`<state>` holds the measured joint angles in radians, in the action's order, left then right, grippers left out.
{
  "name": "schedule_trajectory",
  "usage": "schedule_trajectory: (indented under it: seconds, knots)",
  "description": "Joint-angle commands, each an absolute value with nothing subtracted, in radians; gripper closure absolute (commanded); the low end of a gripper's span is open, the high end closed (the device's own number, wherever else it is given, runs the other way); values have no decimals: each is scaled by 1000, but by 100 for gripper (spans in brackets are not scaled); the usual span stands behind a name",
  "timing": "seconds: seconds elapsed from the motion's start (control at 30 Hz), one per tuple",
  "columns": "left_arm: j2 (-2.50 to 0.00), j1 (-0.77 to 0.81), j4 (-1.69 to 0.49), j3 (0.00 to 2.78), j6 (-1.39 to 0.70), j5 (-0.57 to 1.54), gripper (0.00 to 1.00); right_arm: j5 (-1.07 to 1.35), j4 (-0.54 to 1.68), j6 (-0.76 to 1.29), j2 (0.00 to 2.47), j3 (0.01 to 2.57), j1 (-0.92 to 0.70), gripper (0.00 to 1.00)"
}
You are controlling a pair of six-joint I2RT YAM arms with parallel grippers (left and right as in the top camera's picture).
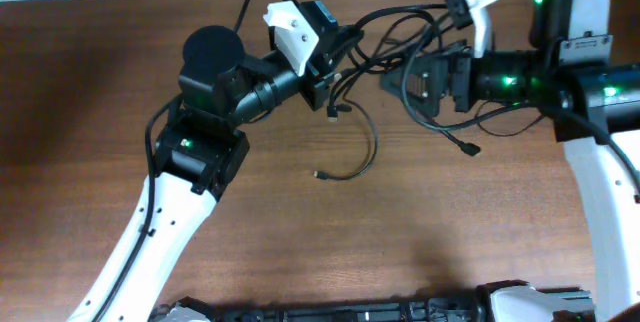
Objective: Untangle cables
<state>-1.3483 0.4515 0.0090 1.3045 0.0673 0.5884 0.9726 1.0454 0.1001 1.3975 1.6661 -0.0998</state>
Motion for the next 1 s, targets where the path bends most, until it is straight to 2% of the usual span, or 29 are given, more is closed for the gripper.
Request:
schedule_trajectory:
  seconds: [0.0,0.07,0.23,0.47,0.5,0.57,0.67,0.77,0.8,0.97]
  knots:
    - [-1359,452,62,1317,-33,527,100,807,1024,230,1386,1674,-172,1]
    - [-1359,452,80,1317,-166,445,100,784,1001,254,1391,1674,-202,1]
    - [-1359,452,104,1317,-463,445,100,743,929,332,1419,1674,-236,1]
    - [-1359,470,104,1317,-591,435,100,744,907,334,1462,1674,-237,0]
    - [-1359,479,104,1317,-591,420,100,743,907,334,1463,1674,-237,6]
    - [-1359,510,112,1317,-591,374,100,743,907,334,1463,1674,-237,23]
    - [-1359,538,146,1317,-591,368,100,743,907,331,1463,1674,-237,66]
    - [-1359,539,149,1317,-591,316,100,743,908,331,1463,1674,-237,92]
    - [-1359,539,148,1317,-591,289,100,743,908,331,1463,1674,-236,96]
    - [-1359,517,40,1317,-586,71,100,743,923,319,1462,1674,-236,96]
